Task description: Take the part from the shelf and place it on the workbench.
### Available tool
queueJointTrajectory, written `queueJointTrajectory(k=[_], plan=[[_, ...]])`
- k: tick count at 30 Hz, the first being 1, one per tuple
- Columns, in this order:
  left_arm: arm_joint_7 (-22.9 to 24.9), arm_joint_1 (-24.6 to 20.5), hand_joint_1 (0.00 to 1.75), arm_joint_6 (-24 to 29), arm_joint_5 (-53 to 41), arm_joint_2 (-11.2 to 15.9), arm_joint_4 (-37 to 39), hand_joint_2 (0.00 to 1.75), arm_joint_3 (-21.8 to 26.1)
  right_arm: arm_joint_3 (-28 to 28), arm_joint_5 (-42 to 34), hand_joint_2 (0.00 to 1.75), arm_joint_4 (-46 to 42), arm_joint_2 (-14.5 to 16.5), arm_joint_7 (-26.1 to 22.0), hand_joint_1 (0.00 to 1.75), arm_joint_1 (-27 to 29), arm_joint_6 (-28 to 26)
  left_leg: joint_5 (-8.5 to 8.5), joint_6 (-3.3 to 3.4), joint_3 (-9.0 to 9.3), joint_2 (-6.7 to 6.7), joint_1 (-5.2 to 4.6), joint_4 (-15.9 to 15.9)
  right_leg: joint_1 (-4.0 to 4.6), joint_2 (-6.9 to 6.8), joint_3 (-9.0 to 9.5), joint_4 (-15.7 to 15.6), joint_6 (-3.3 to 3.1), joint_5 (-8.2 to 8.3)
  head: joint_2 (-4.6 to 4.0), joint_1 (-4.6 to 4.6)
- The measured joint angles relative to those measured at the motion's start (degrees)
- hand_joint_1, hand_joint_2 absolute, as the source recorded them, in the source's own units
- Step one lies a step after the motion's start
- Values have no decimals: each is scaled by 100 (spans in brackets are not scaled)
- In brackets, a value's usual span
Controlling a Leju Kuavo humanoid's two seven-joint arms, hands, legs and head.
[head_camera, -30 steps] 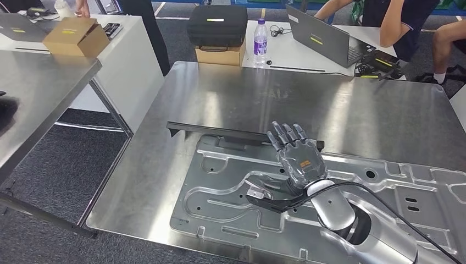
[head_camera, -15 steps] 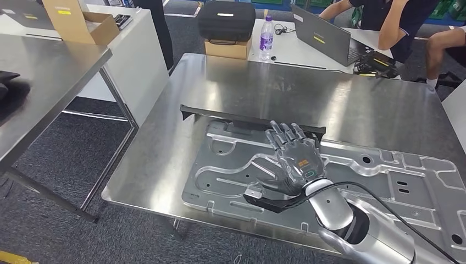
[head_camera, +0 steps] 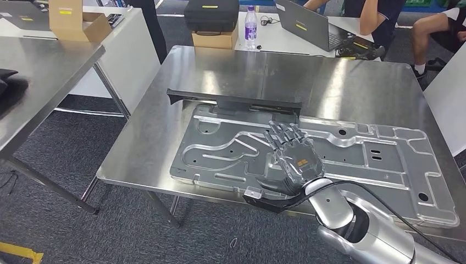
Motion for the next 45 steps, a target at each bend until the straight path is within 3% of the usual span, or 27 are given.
queueJointTrajectory(k=[1, 3, 5, 7, 8, 10, 11, 13, 15, 16, 17, 18, 20, 22, 23, 25, 27, 30, 31, 33, 34, 36, 38, 39, 41, 43, 45], plan=[[0, -8, 0, -1, 0, -1, 0, 0, 0, 3, -22, 0, 0, 3, -1, 0, 2, -3, -80, -26, -17, 0, 20, 282, -3, 2, -95, 2, 10, 70, 0, -1], [1, -27, 0, -3, -1, -1, 0, 0, -1, 11, -112, 0, 0, 8, -1, 0, 10, -18, 113, -50, 220, 0, 46, 283, -6, 7, -276, 8, 46, 203, 0, -2], [5, -32, 0, -6, -4, -1, 0, 0, -2, 14, -249, 0, 0, 19, 0, 0, 23, -49, 320, -22, 840, -5, 42, -443, -3, 14, -416, 12, 105, 324, 0, -2], [10, -10, 0, -8, -5, -7, 0, 0, -4, 3, -416, 0, 0, 30, 12, 0, 33, -104, 272, 44, 1415, -23, 14, -1269, 14, 13, -497, 8, 181, 439, 1, 0], [11, 4, 0, -7, -3, -11, 0, 0, -4, -4, -524, 0, 0, 34, 28, 0, 42, -140, 232, 74, 1536, -33, -4, -1479, 21, 7, -520, -6, 220, 500, 1, 2], [10, 28, 0, -4, 10, -19, 0, 0, -4, -21, -799, 0, 3, 38, 87, 0, 125, -230, 291, 142, 1473, -36, -13, -1557, 17, -2, -552, -40, 304, 591, 0, 5], [10, 31, 0, -3, 20, -22, 0, 0, -4, -29, -961, 0, 8, 43, 125, 0, 201, -275, 353, 187, 1421, -32, -10, -1561, 10, -4, -593, 8, 327, 516, 0, 7], [9, 29, 0, 0, 45, -28, 0, 0, -3, -60, -1447, 0, 47, 63, 256, 0, 426, -354, 491, 288, 1306, -22, -3, -1576, 1, -1, -760, 437, 335, 29, -1, 16], [9, 28, 0, 8, 82, -34, 0, 0, -1, -125, -2225, 0, 224, 122, 435, 0, 777, -491, 625, 339, 1159, -23, -33, -1574, 16, 4, -961, 1240, 334, -539, -1, 26], [9, 29, 0, 13, 103, -40, 0, 0, -1, -156, -2634, 0, 413, 180, 464, 0, 997, -651, 691, 343, 1078, -25, -47, -1571, 23, 6, -1001, 1580, 336, -645, -1, 30], [11, 30, 0, 16, 119, -45, 0, 0, 0, -175, -3041, 0, 685, 261, 421, 0, 1232, -891, 757, 342, 991, -29, -62, -1568, 25, 6, -966, 1762, 336, -600, -1, 32], [21, 30, 0, 18, 126, -54, 0, 0, 0, -187, -3456, 0, 1059, 366, 295, 0, 1458, -1217, 822, 334, 903, -35, -75, -1564, 25, 5, -832, 1729, 328, -453, -1, 33], [56, 23, 0, 25, 116, -79, 0, 0, 0, -253, -4388, 0, 2215, 685, -32, 0, 1819, -1935, 940, 301, 747, -46, -101, -1545, 27, -4, -242, 1085, 296, -234, 0, 39], [95, 10, 0, 39, 91, -108, -1, 0, -2, -447, -5369, 0, 3596, 1051, -197, 0, 2113, -2338, 1027, 257, 653, -63, -134, -1492, 46, -23, 391, 244, 254, -335, 1, 35], [106, 8, 0, 45, 72, -116, -2, 0, -3, -585, -5828, 0, 4206, 1215, -124, 0, 2267, -2353, 1066, 230, 628, -73, -144, -1469, 59, -35, 555, 9, 229, -411, 1, 32], [113, 15, 0, 52, 34, -120, -2, 0, -4, -909, -6564, 0, 5237, 1497, 320, 0, 2549, -2186, 1124, 167, 584, -91, -127, -1439, 76, -64, 541, -74, 148, -408, 0, 25], [114, 19, 0, 61, 16, -119, -1, 0, -3, -1234, -6995, 0, 6073, 1755, 792, 0, 2732, -2056, 871, 98, 478, -81, -89, -1231, 76, -83, 436, -72, 47, -298, -1, 24], [114, -11, 0, 68, 17, -118, 0, 0, -4, -1632, -7180, 0, 6958, 2085, 962, 0, 2832, -2046, 3, 21, 193, -58, -58, -192, 82, -53, 193, -72, -28, -94, -1, 19], [114, -26, 0, 68, 23, -118, 0, 0, -4, -1739, -7220, 0, 7198, 2190, 959, 0, 2843, -2063, -137, 10, 150, -57, -57, 146, 88, -43, 102, -70, -27, -25, -1, 18], [114, -42, 0, 68, 33, -117, 0, 0, -4, -1929, -7329, 0, 7574, 2365, 932, 0, 2861, -2123, -7, 19, 294, -58, -60, 336, 95, -38, -74, -63, -15, 106, -1, 18], [118, -44, 0, 67, 32, -115, 0, 0, -5, -2027, -7394, 0, 7736, 2444, 912, 0, 2864, -2153, 165, 41, 521, -58, -66, 125, 96, -37, -156, -61, -2, 171, -1, 18], [133, -38, 0, 62, 9, -111, 0, 0, -14, -2208, -7473, 0, 8000, 2581, 872, 0, 2858, -2180, 323, 114, 1210, -62, -94, -740, 103, -32, -275, -56, 35, 289, 1, 17], [147, -18, 0, 52, -5, -109, 0, 0, -33, -2356, -7487, 0, 8209, 2679, 817, 0, 2850, -2195, 215, 181, 1726, -68, -121, -1524, 118, -26, -350, -56, 92, 408, 0, 19], [150, -5, 0, 48, -7, -108, 0, 0, -43, -2421, -7488, 0, 8303, 2715, 790, 0, 2847, -2203, 181, 202, 1808, -69, -132, -1695, 124, -22, -379, -61, 128, 468, 0, 21], [150, 13, 0, 45, -6, -110, -1, 0, -57, -2528, -7511, 0, 8469, 2745, 715, 0, 2845, -2229, 241, 256, 1712, -56, -115, -1734, 118, -9, -441, -32, 197, 503, 1, 27], [148, 19, 0, 44, -14, -113, -2, 0, -68, -2615, -7534, 0, 8596, 2769, 574, 0, 2846, -2271, 359, 340, 1595, -34, -95, -1755, 104, 4, -577, 312, 248, 129, 0, 39], [146, 9, 0, 43, -39, -114, -2, 0, -80, -2679, -7532, 0, 8694, 2801, 418, 0, 2847, -2299, 468, 385, 1469, -9, -107, -1750, 89, 7, -793, 1063, 286, -458, 0, 48]])
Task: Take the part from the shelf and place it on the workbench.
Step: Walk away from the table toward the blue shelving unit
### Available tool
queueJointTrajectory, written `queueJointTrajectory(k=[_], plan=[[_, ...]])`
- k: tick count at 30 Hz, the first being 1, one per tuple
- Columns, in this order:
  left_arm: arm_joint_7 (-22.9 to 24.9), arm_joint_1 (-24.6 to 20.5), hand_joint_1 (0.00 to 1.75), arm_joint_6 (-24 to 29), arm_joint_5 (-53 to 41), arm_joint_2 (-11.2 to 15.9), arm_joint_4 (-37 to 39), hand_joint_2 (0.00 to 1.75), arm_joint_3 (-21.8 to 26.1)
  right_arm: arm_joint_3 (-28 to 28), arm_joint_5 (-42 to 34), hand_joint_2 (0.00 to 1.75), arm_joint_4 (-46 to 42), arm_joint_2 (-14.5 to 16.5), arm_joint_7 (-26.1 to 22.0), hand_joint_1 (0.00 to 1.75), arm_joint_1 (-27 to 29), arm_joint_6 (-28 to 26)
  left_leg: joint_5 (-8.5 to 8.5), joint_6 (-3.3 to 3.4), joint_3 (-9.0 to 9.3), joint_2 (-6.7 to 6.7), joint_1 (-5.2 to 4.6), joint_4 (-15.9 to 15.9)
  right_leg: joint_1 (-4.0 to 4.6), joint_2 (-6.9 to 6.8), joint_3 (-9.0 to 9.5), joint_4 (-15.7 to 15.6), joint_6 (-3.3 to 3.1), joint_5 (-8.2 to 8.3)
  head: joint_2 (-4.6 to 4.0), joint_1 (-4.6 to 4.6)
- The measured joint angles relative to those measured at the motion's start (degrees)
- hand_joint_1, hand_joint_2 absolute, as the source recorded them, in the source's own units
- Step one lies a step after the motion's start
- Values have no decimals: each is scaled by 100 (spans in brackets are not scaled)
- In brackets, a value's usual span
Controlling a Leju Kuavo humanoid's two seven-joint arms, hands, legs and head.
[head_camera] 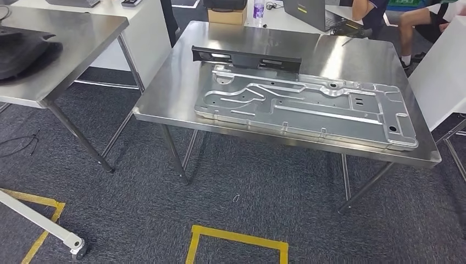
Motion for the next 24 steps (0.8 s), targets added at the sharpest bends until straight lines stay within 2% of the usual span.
queueJointTrajectory(k=[1, 2, 3, 4, 5, 6, 7, 8, 9, 10, 11, 15, 19, 24], plan=[[0, -8, 0, -2, -16, 0, 0, 0, -6, -22, -1, 0, 44, 14, -69, 0, 1, -15, 56, 2, -67, 16, -7, 4, -4, 0, -81, 383, 19, -139, 1, 0], [0, -19, 0, -5, -31, 0, 0, 0, -13, -45, -13, 0, 83, 27, -132, 0, 1, -45, 110, -5, -134, 33, -11, 8, -7, 0, -102, 651, 34, -123, 0, 0], [1, -30, 0, -8, -42, 0, 0, 0, -19, -70, -32, 0, 118, 38, -188, 0, 0, -86, 159, -19, -201, 46, -12, 16, -11, -1, -40, 745, 45, 18, 1, 0], [1, -41, 0, -11, -45, 1, 0, 0, -24, -96, -55, 0, 144, 49, -232, 0, -2, -132, 203, -39, -265, 56, -10, 30, -17, -2, 135, 616, 51, 199, 0, 0], [2, -52, 0, -13, -47, 1, 1, 0, -28, -123, -82, 0, 162, 61, -266, 0, -6, -173, 237, -62, -310, 62, -7, 55, -24, -2, 412, 297, 52, 321, 1, 1], [2, -61, 0, -13, -46, 2, 1, 0, -32, -146, -101, 0, 174, 75, -294, 0, -11, -204, 256, -87, -357, 65, -15, 95, -24, -2, 748, -138, 47, 351, 1, 7], [3, -70, 0, -13, -45, 2, 1, 0, -37, -168, -117, 0, 188, 88, -324, 0, -17, -231, 272, -117, -398, 68, -25, 147, -19, 0, 1042, -560, 22, 294, 1, 11], [3, -77, 0, -12, -44, 2, 1, 0, -42, -187, -133, 0, 203, 104, -355, 0, -25, -254, 287, -151, -442, 73, -36, 203, -14, 3, 1239, -879, -16, 195, 0, 15], [4, -81, 0, -11, -43, 2, 1, 0, -46, -204, -140, 0, 219, 117, -383, 0, -32, -276, 307, -188, -496, 78, -44, 248, -5, 8, 1317, -1047, -62, 120, 1, 16], [4, -84, 0, -9, -42, 5, 2, 0, -51, -221, -149, 0, 239, 132, -406, 0, -36, -292, 328, -225, -539, 80, -43, 284, -8, 10, 1305, -1100, -114, 78, 1, 12], [4, -88, 0, -7, -40, 9, 1, 0, -55, -237, -158, 0, 257, 150, -419, 0, -38, -306, 336, -228, -574, 81, -39, 298, -5, 11, 1282, -1110, -144, 58, 1, 9], [4, -86, 0, 2, -37, 25, 1, 0, -74, -298, -193, 0, 333, 202, -453, 0, -9, -354, 351, -15, -604, 68, -25, 287, 26, -8, 1261, -1107, -216, 73, 1, -14], [4, -76, 0, 3, -35, 52, 1, 0, -84, -356, -251, 0, 369, 256, -499, 0, -6, -385, 371, -6, -599, 66, -20, 288, 31, -9, 1261, -1105, -235, 94, 1, -15], [3, -67, 0, 5, -27, 63, 1, 0, -89, -393, -265, 0, 404, 285, -525, 0, -13, -419, 407, 13, -586, 70, -23, 259, 38, -4, 1276, -1150, -215, 103, 1, -17]])
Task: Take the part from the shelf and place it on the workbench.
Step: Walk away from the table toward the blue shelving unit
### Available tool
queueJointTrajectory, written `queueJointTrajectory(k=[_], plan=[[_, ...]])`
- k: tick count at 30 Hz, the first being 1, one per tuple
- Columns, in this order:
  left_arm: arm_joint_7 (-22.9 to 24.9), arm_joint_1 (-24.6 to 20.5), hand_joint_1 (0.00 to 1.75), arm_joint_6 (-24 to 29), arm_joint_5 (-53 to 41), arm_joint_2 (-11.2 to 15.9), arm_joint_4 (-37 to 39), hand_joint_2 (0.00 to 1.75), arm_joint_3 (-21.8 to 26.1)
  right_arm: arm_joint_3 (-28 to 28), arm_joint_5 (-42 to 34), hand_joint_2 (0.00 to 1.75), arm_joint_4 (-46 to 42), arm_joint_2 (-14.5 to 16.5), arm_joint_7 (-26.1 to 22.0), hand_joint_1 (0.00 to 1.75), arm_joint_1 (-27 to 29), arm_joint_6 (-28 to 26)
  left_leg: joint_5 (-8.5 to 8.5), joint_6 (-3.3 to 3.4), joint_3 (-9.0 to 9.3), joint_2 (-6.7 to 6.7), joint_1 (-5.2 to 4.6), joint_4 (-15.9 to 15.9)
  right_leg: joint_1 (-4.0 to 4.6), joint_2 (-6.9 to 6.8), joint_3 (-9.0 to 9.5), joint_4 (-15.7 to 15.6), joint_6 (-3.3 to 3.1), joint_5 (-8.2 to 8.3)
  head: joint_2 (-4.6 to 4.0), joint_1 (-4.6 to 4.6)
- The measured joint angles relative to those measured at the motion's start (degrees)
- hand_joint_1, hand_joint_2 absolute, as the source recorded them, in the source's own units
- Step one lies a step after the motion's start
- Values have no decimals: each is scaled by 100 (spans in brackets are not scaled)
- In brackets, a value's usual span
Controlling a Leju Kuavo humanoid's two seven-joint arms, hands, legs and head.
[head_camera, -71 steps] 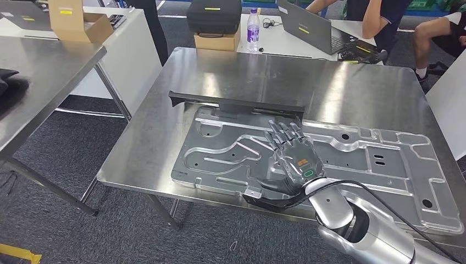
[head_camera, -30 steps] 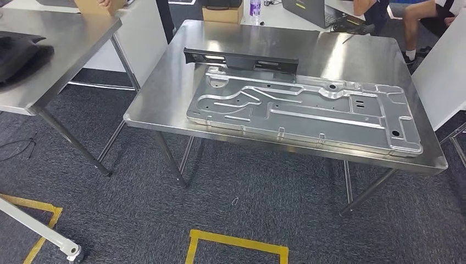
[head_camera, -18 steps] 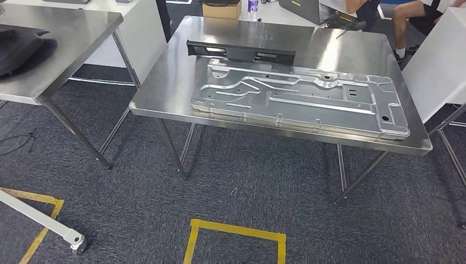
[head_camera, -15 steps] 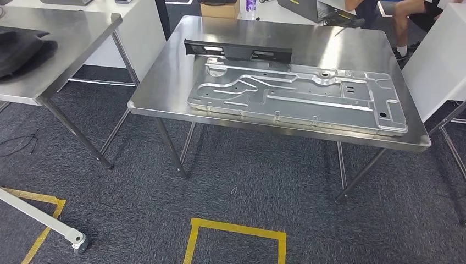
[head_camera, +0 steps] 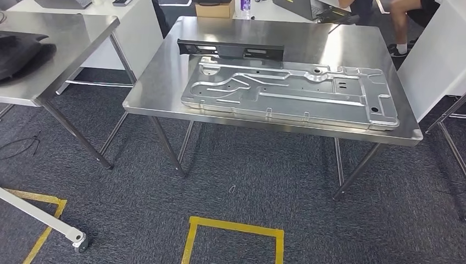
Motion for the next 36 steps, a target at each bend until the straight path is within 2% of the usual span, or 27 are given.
queueJointTrajectory(k=[2, 3, 4, 6, 7, 8, 9, 11, 12, 13, 14, 15, 17, 18, 19, 21, 22, 23, 24, 25, 27, 28, 29, 31, 33, 35, 36], plan=[[-3, 2, 0, 0, -1, -4, -1, 0, -2, -7, -6, 0, 2, -8, -7, 0, -8, -10, 65, -51, 105, 33, 53, -180, 16, 6, 13, 35, 36, -58, 0, 4], [-5, 3, 0, 0, -3, -7, -1, 0, -4, -9, -13, 0, 3, -13, -13, 0, -11, -14, 96, -77, 161, 56, 85, -274, 23, 9, -63, 204, 67, -160, 0, 10], [-7, 5, 0, 2, -5, -9, -1, 0, -7, -10, -21, 0, 4, -16, -21, 0, -10, -17, 113, -103, 197, 83, 117, -331, 12, 9, -223, 511, 102, -310, 0, 19], [-13, 8, 0, 9, -9, -11, -1, 0, -10, -13, -35, 0, 11, -19, -42, 0, -6, -25, 99, -123, 206, 127, 138, -344, -30, 9, -693, 1280, 189, -581, 0, 34], [-15, 10, 0, 13, -11, -12, -1, 0, -12, -13, -39, 0, 17, -20, -51, 0, -2, -28, 83, -144, 207, 151, 154, -335, -62, 6, -867, 1508, 233, -590, 0, 38], [-18, 11, 0, 15, -12, -13, -1, 0, -14, -14, -42, 0, 24, -21, -61, 0, 1, -31, 61, -175, 210, 175, 176, -318, -95, -2, -938, 1519, 278, -484, 0, 39], [-20, 13, 0, 17, -13, -14, -1, 0, -15, -14, -45, 0, 32, -25, -67, 0, 4, -33, 31, -217, 213, 199, 208, -284, -128, -25, -888, 1296, 326, -276, 0, 40], [-24, 10, 0, 23, -13, -3, 0, 0, -17, -15, -48, 0, 44, -16, -75, 0, -1, -40, -68, -341, 211, 252, 255, -158, -177, -169, -615, 559, 420, 153, 0, 45], [-26, 11, 0, 28, -13, 5, -1, 0, -18, -16, -49, 0, 48, -13, -79, 0, -8, -44, -124, -408, 205, 277, 262, -89, -182, -220, -521, 318, 400, 264, 1, 46], [-27, 10, 0, 32, -13, 14, -1, 0, -19, -19, -51, 0, 50, -8, -83, 0, -17, -46, -168, -464, 205, 303, 257, -38, -177, -244, -492, 212, 347, 293, 1, 44], [-28, 10, 0, 39, -14, 22, -2, 0, -21, -21, -57, 0, 52, -3, -84, 0, -24, -47, -191, -502, 213, 328, 247, -23, -155, -211, -523, 247, 264, 271, 1, 38], [-29, 12, 0, 43, -15, 18, -3, 0, -22, -23, -65, 0, 55, -14, -81, 0, -26, -48, -202, -524, 226, 362, 263, -21, -147, -153, -538, 256, 173, 271, 1, 30], [-32, 9, 0, 50, -15, 17, -3, 0, -24, -26, -81, 0, 60, -17, -71, 0, -22, -48, -316, -545, 204, 316, 294, 79, -131, -54, -564, 264, 73, 290, 0, 15], [-33, 8, 0, 51, -14, 17, -3, 0, -24, -27, -84, 0, 62, -17, -63, 0, -20, -47, -468, -543, 123, 244, 297, 286, -125, -5, -575, 262, 35, 307, 0, 11], [-35, 7, 0, 52, -13, 17, -3, 0, -24, -27, -85, 0, 62, -17, -56, 0, -22, -46, -680, -533, -23, 148, 284, 629, -114, 42, -588, 260, 7, 321, 0, 5], [-36, 9, 0, 58, -11, 26, -3, 0, -24, -27, -84, 0, 65, -9, -43, 0, -23, -45, -1074, -481, -408, 34, 227, 1478, -76, 165, -618, 261, -37, 340, 0, -3], [-36, 10, 0, 61, -10, 30, -3, 0, -24, -27, -84, 0, 69, -5, -39, 0, -22, -45, -1156, -447, -543, 11, 196, 1759, -53, 233, -629, 262, -54, 346, 0, -7], [-36, 9, 0, 63, -11, 34, -3, 0, -24, -27, -84, 0, 74, -2, -36, 0, -20, -44, -1123, -404, -577, -5, 168, 1820, -30, 310, -634, 262, -68, 353, 0, -9], [-36, 8, 0, 63, -11, 34, -3, 0, -24, -28, -84, 0, 78, -1, -33, 0, -20, -44, -989, -347, -499, -31, 137, 1643, -9, 386, -632, 263, -76, 358, 0, -10], [-36, 8, 0, 63, -12, 34, -3, 0, -24, -28, -84, 0, 81, 0, -32, 0, -20, -44, -786, -270, -329, -99, 102, 1278, 10, 461, -625, 261, -80, 361, 0, -11], [-35, 9, 0, 59, -15, 45, -3, 0, -25, -29, -83, 0, 82, 24, -31, 0, -24, -43, -450, -99, 23, -339, 33, 489, 29, 603, -625, 259, -76, 372, -1, -10], [-35, 12, 0, 56, -16, 49, -3, 0, -26, -29, -83, 0, 82, 37, -32, 0, -26, -43, -370, -46, 123, -416, 4, 257, 29, 661, -633, 257, -66, 379, -1, -10], [-35, 16, 0, 54, -17, 52, -3, 0, -27, -29, -83, 0, 83, 49, -33, 0, -25, -43, -353, -20, 158, -436, -16, 161, 22, 713, -646, 253, -48, 388, -1, -10], [-36, 19, 0, 51, -17, 44, -3, 0, -33, -29, -84, 0, 89, 46, -36, 0, -10, -43, -320, -31, 181, -317, -9, 102, 16, 773, -665, 249, 5, 399, 0, -13], [-37, 25, 0, 50, -19, 33, -4, 0, -40, -29, -86, 0, 96, 39, -36, 0, -4, -45, -269, -42, 229, -190, 28, 4, 40, 543, -757, 445, 62, 257, 0, 1], [-38, 45, 0, 50, -23, 26, -4, 0, -46, -30, -90, 0, 97, 37, -36, 0, -17, -46, -252, -38, 257, -40, 41, -43, 43, 210, -1049, 1065, 117, -108, 0, 18], [-38, 56, 0, 50, -27, 25, -4, 0, -48, -31, -92, 0, 97, 38, -37, 0, -23, -46, -255, -32, 256, 44, 40, -41, 25, 134, -1236, 1450, 147, -288, 0, 21]])
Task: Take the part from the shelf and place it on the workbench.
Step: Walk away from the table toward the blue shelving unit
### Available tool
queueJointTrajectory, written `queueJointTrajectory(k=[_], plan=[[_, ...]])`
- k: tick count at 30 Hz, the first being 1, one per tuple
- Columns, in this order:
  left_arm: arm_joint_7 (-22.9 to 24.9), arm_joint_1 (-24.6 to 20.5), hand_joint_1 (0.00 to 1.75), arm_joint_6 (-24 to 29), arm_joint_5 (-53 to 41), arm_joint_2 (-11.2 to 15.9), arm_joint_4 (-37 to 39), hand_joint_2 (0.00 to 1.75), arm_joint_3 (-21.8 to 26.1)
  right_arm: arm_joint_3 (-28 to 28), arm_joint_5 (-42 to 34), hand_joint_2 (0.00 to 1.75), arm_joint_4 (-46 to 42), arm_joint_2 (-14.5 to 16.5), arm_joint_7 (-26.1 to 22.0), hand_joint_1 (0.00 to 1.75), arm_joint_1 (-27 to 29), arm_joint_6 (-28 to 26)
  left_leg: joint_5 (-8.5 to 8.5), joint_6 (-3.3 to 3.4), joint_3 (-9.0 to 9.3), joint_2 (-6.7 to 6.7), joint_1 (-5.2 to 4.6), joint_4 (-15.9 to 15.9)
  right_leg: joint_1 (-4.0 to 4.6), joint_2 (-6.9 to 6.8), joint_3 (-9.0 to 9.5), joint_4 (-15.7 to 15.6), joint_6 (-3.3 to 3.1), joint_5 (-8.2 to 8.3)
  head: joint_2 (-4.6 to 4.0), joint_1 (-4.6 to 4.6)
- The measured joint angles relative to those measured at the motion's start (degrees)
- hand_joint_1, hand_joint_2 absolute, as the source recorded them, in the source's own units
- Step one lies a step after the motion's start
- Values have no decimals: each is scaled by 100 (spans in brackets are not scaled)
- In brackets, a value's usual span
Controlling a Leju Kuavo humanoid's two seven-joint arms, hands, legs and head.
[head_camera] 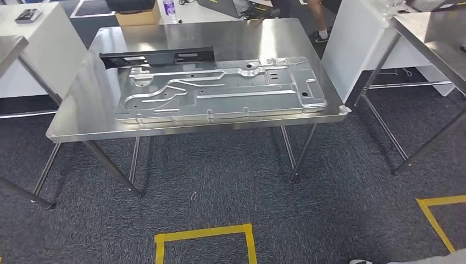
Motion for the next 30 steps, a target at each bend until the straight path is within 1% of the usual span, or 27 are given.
queueJointTrajectory(k=[1, 2, 3, 4, 5, 6, 7, 8, 10, 11, 12, 13, 14, 15, 16, 17, 18, 19, 21, 22, 23, 25, 26, 27, 28, 29, 30], plan=[[0, 8, 0, 1, -4, 0, 1, 0, -2, -1, -2, 0, 0, 0, -1, 0, -2, 0, -4, -4, 0, 84, 0, 1, -25, -38, -134, 283, 34, -93, -1, 1], [-1, 12, 0, 1, -7, 0, 1, 0, -3, -1, -3, 0, 1, -1, -2, 0, 0, 0, -11, -12, 1, 164, 5, 4, -50, -62, -177, 382, 67, -82, -1, 1], [-1, 12, 0, 1, -8, 0, 1, 0, -4, -1, -4, 0, 1, -4, -2, 0, 2, 0, -21, -26, 6, 238, 14, 8, -74, -93, -97, 247, 98, 34, -1, 1], [-1, 11, 0, 1, -8, 0, 1, 0, -7, -1, -4, 0, 2, -8, -2, 0, 4, 0, -36, -49, 17, 305, 25, 18, -96, -157, 93, -92, 127, 217, -1, 1], [-1, 10, 0, 1, -8, 2, 1, 0, -9, -1, -4, 0, 2, -9, -2, 0, 1, 0, -60, -84, 27, 367, 26, 40, -109, -298, 324, -519, 148, 379, 0, 1], [-1, 11, 0, 0, -8, 5, 1, 0, -12, -1, -4, 0, 2, -7, -2, 0, -6, 0, -94, -128, 35, 422, 19, 69, -107, -407, 515, -874, 134, 505, -1, 1], [-1, 13, 0, 0, -8, 8, 1, 0, -15, -1, -5, 0, 2, -2, -2, 0, -14, 0, -123, -169, 43, 474, 3, 92, -100, -484, 633, -1100, 98, 564, -1, -5], [-1, 15, 0, 0, -8, 10, 1, 0, -19, -1, -5, 0, 2, 3, -4, 0, -17, 0, -145, -206, 53, 524, -10, 108, -85, -509, 670, -1194, 45, 574, -1, -11], [-1, 11, 0, 1, -9, 11, 1, 0, -25, -1, -5, 0, 6, 3, -7, 0, -13, 0, -162, -260, 74, 610, -1, 110, -64, -377, 645, -1195, -67, 591, 0, -23], [-1, 6, 0, 1, -9, 10, 1, 0, -28, -1, -5, 0, 8, 2, -9, 0, -10, 0, -207, -291, 67, 555, 23, 150, -65, -318, 633, -1200, -105, 605, 0, -24], [-2, -1, 0, 1, -9, 10, 1, 0, -31, -1, -4, 0, 10, 0, -7, 0, -11, 0, -321, -320, 15, 432, 44, 290, -71, -263, 622, -1205, -142, 623, 0, -25], [-2, -5, 0, 1, -8, 12, 1, 0, -32, -1, -4, 0, 11, -1, -3, 0, -16, 0, -496, -345, -92, 271, 61, 550, -80, -205, 614, -1210, -175, 642, 0, -26], [-3, -8, 0, 1, -8, 15, 1, 0, -32, -1, -5, 0, 11, -1, 2, 0, -20, 0, -715, -361, -256, 101, 71, 933, -81, -141, 598, -1210, -198, 654, 0, -28], [-3, -11, 0, 1, -8, 19, 1, 0, -32, -1, -5, 0, 11, -1, 7, 0, -22, 0, -918, -366, -447, 6, 72, 1364, -78, -74, 584, -1210, -216, 666, 0, -31], [-3, -13, 0, 1, -8, 21, 1, 0, -31, -1, -5, 0, 11, 0, 9, 0, -22, 0, -1040, -367, -610, -36, 71, 1714, -74, 7, 573, -1209, -226, 673, 0, -33], [-3, -20, 0, 1, -8, 22, 1, 0, -31, -1, -5, 0, 11, 1, 12, 0, -19, 0, -1055, -361, -694, -54, 70, 1884, -72, 90, 567, -1209, -231, 680, 0, -35], [-3, -28, 0, 1, -8, 23, 1, 0, -31, -1, -5, 0, 11, 1, 14, 0, -14, 0, -949, -345, -662, -66, 70, 1807, -71, 176, 569, -1208, -230, 686, 0, -35], [-3, -34, 0, 1, -8, 23, 1, 0, -32, -1, -6, 0, 11, 1, 16, 0, -13, 0, -751, -324, -523, -103, 71, 1500, -71, 265, 575, -1208, -224, 693, 0, -35], [1, -39, 0, -1, -7, 25, 1, 0, -33, -1, -5, 0, 11, 3, 17, 0, -16, 0, -349, -268, -141, -350, 73, 649, -69, 426, 575, -1202, -193, 711, -1, -36], [7, -41, 0, -3, -7, 25, 1, 0, -33, -1, -6, 0, 11, 5, 16, 0, -22, -2, -240, -250, -18, -460, 69, 356, -68, 500, 562, -1199, -166, 724, -1, -37], [13, -42, 0, -8, -6, 25, 1, 0, -33, -1, -9, 0, 11, 7, 14, 0, -24, -6, -204, -237, 34, -529, 58, 210, -71, 564, 543, -1201, -133, 738, -1, -36], [27, -45, 0, -16, -3, 25, 1, 0, -34, -1, -18, 0, 12, 4, 3, 0, -9, -24, -189, -205, 36, -448, 34, 168, -87, 683, 509, -1226, -52, 776, -1, -35], [34, -46, 0, -20, -1, 22, 1, 0, -36, -1, -21, 0, 14, -4, -11, 0, 3, -33, -163, -169, 39, -380, 35, 148, -95, 654, 488, -1210, -24, 769, -1, -35], [44, -45, 0, -22, 7, 20, 1, 0, -38, -1, -21, 0, 15, -13, -28, 0, 10, -42, -132, -130, 43, -312, 39, 123, -89, 537, 437, -1117, -4, 701, -1, -30], [59, -40, 0, -23, 20, 18, 1, 0, -39, -1, -15, 0, 17, -21, -55, 0, 8, -49, -104, -91, 42, -232, 44, 98, -79, 371, 329, -891, 10, 552, -1, -22], [76, -30, 0, -25, 39, 15, 1, 0, -40, -1, -6, 0, 17, -28, -84, 0, 1, -53, -90, -65, 38, -146, 38, 89, -70, 174, 171, -537, 15, 340, -1, -16], [96, -14, 0, -23, 68, 14, 1, 0, -41, 0, 8, 0, 17, -31, -116, 0, -7, -55, -87, -50, 28, -63, 25, 89, -61, 39, -18, -115, 30, 116, -1, -9]])
